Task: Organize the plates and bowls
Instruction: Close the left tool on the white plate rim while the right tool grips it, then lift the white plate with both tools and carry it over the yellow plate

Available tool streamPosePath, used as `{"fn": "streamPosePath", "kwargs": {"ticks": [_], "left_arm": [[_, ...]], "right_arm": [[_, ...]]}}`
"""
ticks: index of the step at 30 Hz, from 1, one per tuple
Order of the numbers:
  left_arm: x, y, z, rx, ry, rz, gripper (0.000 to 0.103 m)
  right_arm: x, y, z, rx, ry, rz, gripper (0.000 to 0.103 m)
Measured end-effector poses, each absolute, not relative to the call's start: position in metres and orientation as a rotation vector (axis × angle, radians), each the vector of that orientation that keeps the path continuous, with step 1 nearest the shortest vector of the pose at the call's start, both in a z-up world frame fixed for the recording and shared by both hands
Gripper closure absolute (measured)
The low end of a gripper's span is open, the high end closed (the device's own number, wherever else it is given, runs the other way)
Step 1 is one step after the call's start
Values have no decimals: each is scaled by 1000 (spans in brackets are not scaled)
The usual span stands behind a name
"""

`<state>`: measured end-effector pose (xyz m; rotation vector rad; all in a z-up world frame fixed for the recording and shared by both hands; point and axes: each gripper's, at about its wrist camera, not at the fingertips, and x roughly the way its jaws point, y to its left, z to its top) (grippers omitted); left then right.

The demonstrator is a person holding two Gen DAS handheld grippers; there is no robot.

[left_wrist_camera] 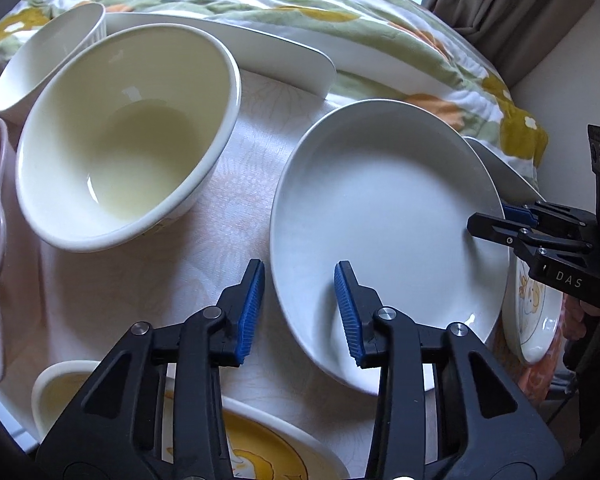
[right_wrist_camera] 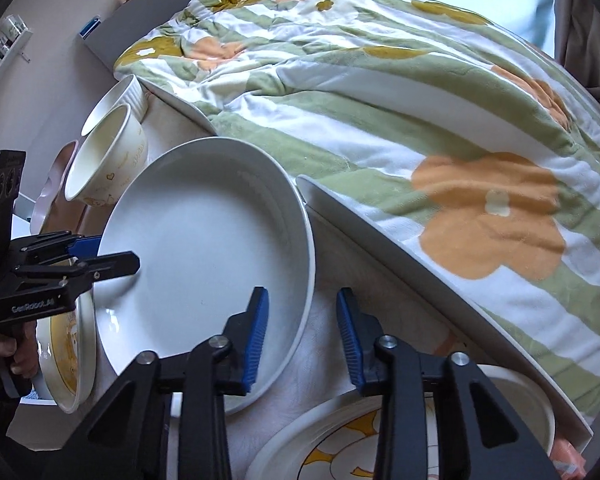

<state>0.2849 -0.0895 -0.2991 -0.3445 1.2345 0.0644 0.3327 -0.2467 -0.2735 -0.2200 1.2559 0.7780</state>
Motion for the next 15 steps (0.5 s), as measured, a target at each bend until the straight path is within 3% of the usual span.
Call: {"fn": "streamPosePath", "kwargs": {"ticks": [3, 15], "left_arm": [[286, -91, -298, -336, 1241, 65, 82], [282, -105, -287, -248, 1230, 95, 84]], "right_arm": [[332, -247, -275, -211, 1262, 799, 82], [329, -249, -274, -180, 1265, 786, 86]]}}
